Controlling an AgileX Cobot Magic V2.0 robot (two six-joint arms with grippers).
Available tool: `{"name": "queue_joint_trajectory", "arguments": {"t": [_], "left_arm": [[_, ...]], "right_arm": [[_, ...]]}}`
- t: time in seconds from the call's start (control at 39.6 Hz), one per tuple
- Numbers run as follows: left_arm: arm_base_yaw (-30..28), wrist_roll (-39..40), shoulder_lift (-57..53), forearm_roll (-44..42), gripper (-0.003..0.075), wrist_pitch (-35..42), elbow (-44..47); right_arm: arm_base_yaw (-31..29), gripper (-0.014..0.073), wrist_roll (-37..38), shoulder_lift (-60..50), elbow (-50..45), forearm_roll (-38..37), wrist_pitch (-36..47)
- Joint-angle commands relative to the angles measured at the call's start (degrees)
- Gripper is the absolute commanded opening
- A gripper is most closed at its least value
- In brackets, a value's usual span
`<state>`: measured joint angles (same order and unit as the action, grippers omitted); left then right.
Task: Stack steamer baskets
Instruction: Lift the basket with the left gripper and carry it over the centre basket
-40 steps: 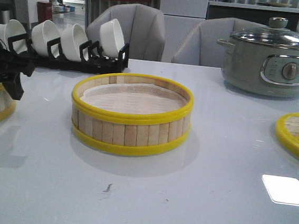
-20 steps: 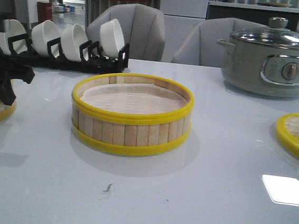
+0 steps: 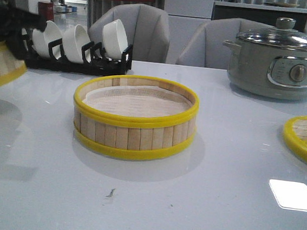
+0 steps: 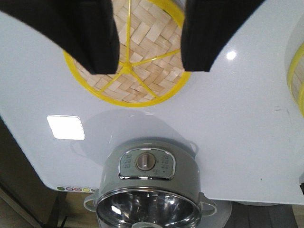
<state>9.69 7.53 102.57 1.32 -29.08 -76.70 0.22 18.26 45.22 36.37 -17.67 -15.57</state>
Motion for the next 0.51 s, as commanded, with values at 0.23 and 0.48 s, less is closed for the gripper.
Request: {"name": "queue_joint_trajectory", "arguments": {"t": [0.23, 0.48], "left_arm": [[11.5, -0.2, -4.2, 0.1, 0.0088, -4.5, -14.7], [24.7, -0.2, -3.0, 0.1, 0.0088, -0.2, -15.8]], "right_arm": [[-0.3, 0.0405, -0.2, -0.3, 2.2, -1.1, 4.2], [-0.3, 0.0405, -0.2, -0.3, 2.2, -1.1, 4.2]]}}
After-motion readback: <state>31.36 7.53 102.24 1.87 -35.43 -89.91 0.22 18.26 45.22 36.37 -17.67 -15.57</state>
